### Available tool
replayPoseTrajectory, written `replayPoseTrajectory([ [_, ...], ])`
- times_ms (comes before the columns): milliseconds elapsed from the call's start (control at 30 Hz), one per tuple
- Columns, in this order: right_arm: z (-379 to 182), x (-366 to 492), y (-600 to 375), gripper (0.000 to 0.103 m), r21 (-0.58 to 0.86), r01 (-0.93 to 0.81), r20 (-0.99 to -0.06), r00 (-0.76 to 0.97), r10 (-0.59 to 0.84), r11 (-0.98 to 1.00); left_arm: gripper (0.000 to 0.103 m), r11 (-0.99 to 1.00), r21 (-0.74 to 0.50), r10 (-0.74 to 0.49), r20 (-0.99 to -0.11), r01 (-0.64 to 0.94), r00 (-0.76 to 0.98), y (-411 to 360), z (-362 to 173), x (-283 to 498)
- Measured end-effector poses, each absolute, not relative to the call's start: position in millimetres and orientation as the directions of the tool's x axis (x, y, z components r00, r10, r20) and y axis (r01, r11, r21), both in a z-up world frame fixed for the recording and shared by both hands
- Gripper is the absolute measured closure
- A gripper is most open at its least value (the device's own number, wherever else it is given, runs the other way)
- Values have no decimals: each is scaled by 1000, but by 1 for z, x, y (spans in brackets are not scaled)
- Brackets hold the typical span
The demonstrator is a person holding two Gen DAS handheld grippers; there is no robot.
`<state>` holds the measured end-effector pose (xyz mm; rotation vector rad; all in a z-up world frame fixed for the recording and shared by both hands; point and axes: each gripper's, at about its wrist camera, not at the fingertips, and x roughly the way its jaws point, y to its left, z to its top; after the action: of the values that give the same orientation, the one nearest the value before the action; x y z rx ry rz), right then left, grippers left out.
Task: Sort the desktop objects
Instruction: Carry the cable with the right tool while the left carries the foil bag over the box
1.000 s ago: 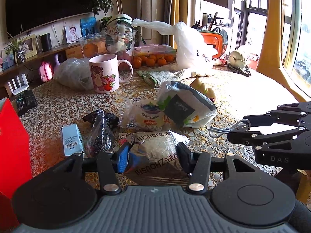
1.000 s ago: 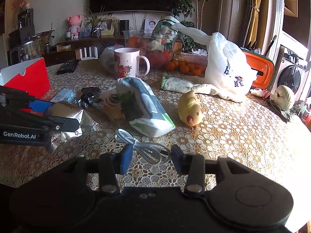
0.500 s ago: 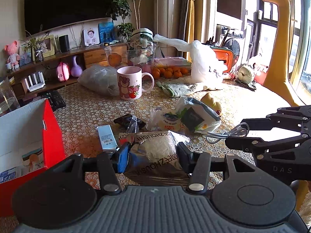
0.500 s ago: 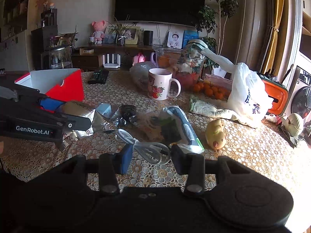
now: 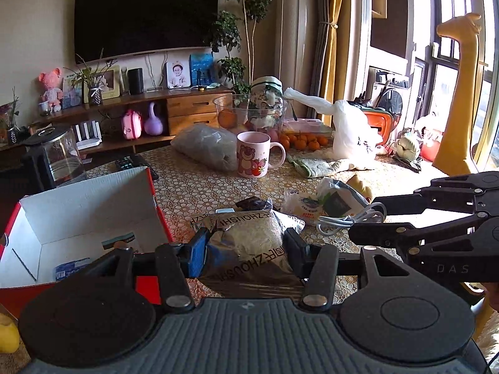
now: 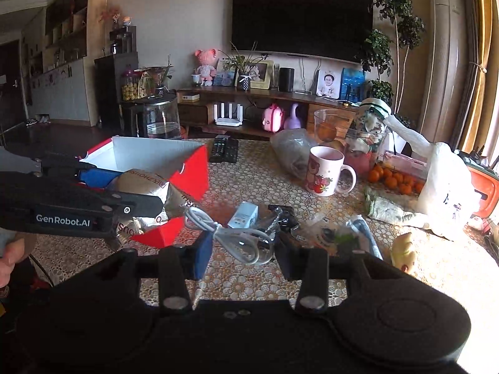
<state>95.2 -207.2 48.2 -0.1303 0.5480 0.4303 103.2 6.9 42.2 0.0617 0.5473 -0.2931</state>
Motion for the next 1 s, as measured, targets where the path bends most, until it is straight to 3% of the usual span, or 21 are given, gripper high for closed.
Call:
replayPoseTrajectory([
  [567,74,125,-111,60,9,-582,-538,683,495,813,52,991,-36,-125,-527,125,841,126,49,92],
  [1000,59,173,-53,60,2,-614,-598,632,492,790,52,999,-1,-27,-543,32,839,190,46,136],
])
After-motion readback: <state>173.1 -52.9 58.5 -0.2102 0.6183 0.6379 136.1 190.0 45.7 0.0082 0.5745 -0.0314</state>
